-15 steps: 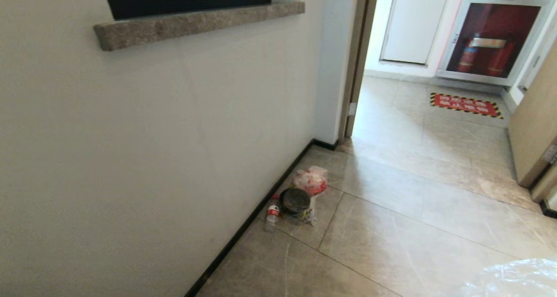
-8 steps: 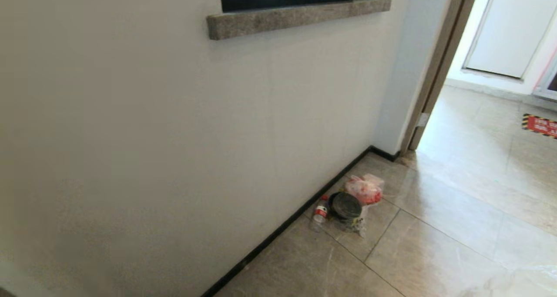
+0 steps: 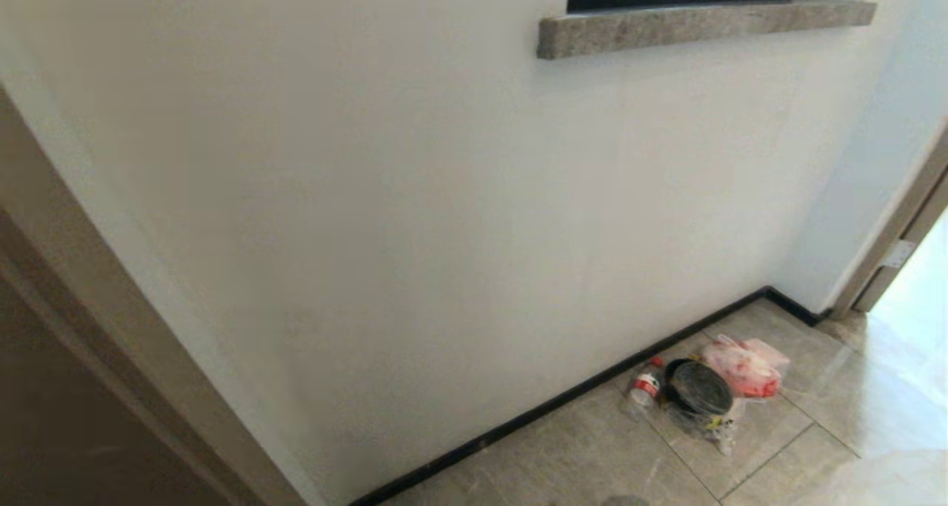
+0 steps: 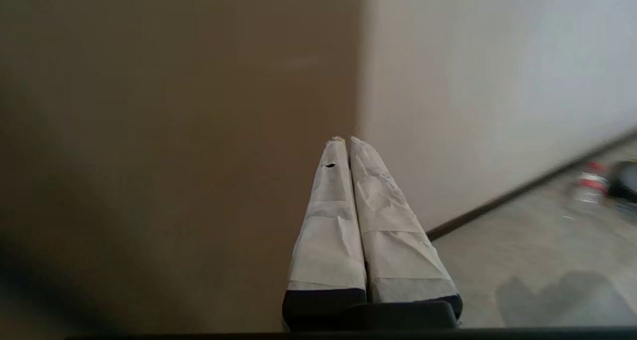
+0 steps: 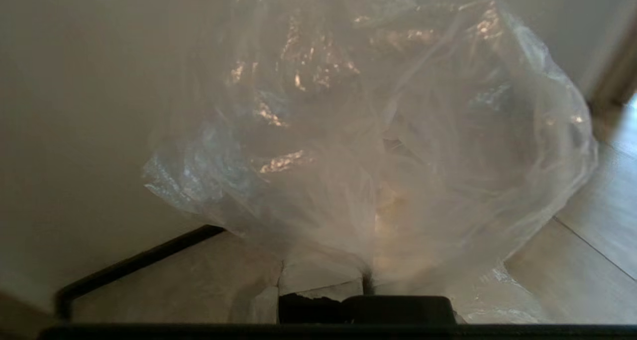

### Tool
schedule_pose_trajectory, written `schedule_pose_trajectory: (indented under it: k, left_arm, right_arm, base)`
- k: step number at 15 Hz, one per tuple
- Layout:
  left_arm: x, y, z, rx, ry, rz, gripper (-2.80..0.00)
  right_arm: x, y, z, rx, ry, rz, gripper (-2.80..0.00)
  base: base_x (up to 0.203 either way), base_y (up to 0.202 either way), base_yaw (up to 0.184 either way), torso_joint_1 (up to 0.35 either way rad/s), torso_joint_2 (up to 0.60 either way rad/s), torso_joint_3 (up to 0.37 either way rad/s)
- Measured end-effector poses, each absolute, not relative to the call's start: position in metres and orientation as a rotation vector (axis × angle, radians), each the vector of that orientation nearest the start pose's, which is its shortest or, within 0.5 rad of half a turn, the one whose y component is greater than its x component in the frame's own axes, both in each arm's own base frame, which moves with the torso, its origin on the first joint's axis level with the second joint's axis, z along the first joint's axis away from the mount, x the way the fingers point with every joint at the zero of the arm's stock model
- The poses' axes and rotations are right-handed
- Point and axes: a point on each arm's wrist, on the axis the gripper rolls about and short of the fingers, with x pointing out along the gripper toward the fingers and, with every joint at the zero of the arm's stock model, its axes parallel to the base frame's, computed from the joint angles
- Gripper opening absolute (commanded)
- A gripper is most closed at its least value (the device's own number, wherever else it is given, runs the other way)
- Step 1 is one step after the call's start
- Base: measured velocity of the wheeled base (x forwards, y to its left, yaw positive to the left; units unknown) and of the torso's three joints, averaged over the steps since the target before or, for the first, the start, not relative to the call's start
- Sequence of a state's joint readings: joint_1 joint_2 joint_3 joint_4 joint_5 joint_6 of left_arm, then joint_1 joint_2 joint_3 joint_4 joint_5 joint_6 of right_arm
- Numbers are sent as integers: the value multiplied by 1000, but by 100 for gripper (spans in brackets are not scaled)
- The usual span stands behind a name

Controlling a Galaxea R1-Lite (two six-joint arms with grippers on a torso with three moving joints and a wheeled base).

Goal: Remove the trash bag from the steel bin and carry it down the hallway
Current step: Put the trash bag at the door

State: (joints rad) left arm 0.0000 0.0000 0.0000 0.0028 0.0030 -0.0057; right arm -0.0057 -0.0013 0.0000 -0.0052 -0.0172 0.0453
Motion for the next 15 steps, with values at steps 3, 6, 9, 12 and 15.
schedule_pose_trajectory:
  k: [3,6,9,12,15]
  left_arm:
    - [-23,0,75,-7,3,3,-280]
    - [-23,0,75,-7,2,2,-280]
    - [-23,0,75,-6,3,3,-280]
    - [-23,0,75,-6,4,3,-280]
    - [-23,0,75,-7,5,2,-280]
  right_arm:
    - [-23,0,76,44,-7,-24,-280]
    - [-23,0,77,47,-12,-23,-280]
    - [-23,0,76,44,-12,-23,-280]
    - [-23,0,76,48,-9,-21,-280]
    - [-23,0,76,49,-10,-22,-280]
  base:
    - [1,-11,174,1,2,0]
    - [0,-9,174,2,3,3]
    - [1,-9,172,1,0,2]
    - [-1,-5,114,3,3,0]
    - [0,0,0,0,0,0]
